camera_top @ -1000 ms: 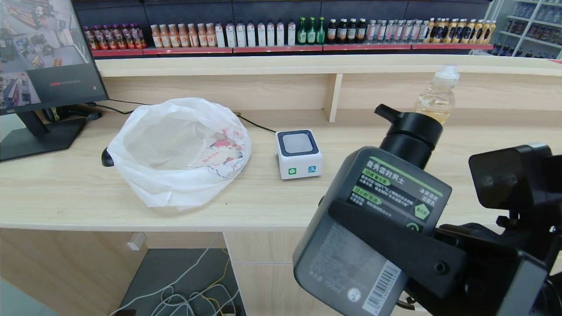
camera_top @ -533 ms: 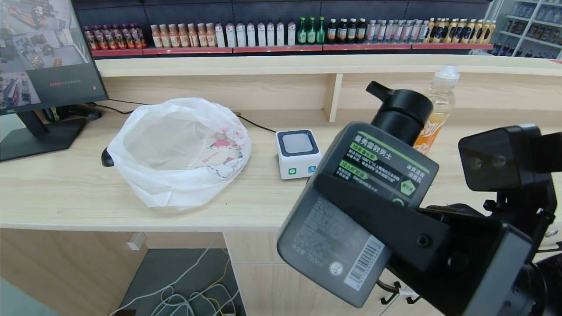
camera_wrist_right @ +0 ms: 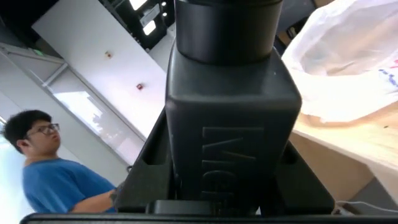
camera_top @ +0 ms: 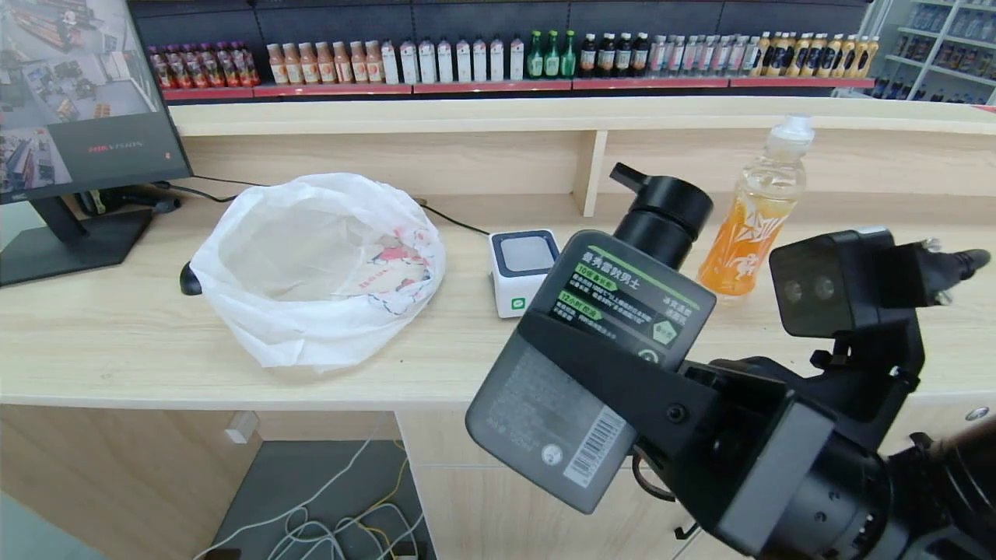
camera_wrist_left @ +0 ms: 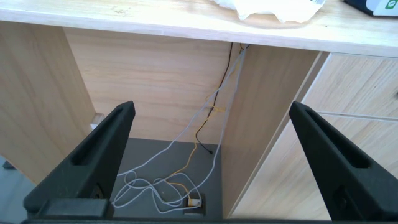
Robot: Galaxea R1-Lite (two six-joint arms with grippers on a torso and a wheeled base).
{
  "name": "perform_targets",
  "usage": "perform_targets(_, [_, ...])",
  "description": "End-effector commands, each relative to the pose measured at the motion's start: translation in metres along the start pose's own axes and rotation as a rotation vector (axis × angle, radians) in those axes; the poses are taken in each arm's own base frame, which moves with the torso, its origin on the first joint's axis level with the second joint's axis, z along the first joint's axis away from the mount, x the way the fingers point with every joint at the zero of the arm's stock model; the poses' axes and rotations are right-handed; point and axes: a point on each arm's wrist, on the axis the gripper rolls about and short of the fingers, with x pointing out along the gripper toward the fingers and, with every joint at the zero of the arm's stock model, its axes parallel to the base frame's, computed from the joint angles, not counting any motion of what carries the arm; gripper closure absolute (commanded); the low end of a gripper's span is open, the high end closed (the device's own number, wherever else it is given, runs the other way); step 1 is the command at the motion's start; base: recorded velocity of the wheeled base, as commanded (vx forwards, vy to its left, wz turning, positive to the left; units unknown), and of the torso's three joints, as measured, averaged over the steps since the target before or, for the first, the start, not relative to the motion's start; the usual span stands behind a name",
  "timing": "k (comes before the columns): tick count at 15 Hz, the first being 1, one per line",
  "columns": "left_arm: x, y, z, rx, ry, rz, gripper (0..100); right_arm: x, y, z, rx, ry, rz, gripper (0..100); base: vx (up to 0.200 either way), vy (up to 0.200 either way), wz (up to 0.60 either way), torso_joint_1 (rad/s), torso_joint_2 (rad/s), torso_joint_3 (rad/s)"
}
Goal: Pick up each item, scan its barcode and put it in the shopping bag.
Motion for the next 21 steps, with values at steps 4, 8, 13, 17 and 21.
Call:
perform_targets(4, [0.0,0.0,0.0,0.0,0.0,0.001,0,0.007,-0.037,-0.002,-0.207,0.011,-0.108,100,0.0,0.0,0.0,0.0,0.0,0.0])
perform_targets(8, [0.0,0.0,0.0,0.0,0.0,0.001,0,0.007,-0.046,0.001,-0.366,0.014,-0.206,100,0.0,0.0,0.0,0.0,0.0,0.0])
perform_targets(13, [0.0,0.0,0.0,0.0,0.0,0.001,0,0.032,-0.041,0.03,-0.461,-0.149,-0.376,100,0.0,0.0,0.0,0.0,0.0,0.0])
perform_targets(17, [0.0,0.0,0.0,0.001,0.0,0.001,0,0.016,-0.062,0.052,-0.694,-0.124,-0.509,100,0.0,0.0,0.0,0.0,0.0,0.0])
perform_targets(21, [0.0,0.0,0.0,0.006,0.0,0.001,0,-0.002,-0.059,0.059,-0.831,-0.097,-0.555,100,0.0,0.0,0.0,0.0,0.0,0.0])
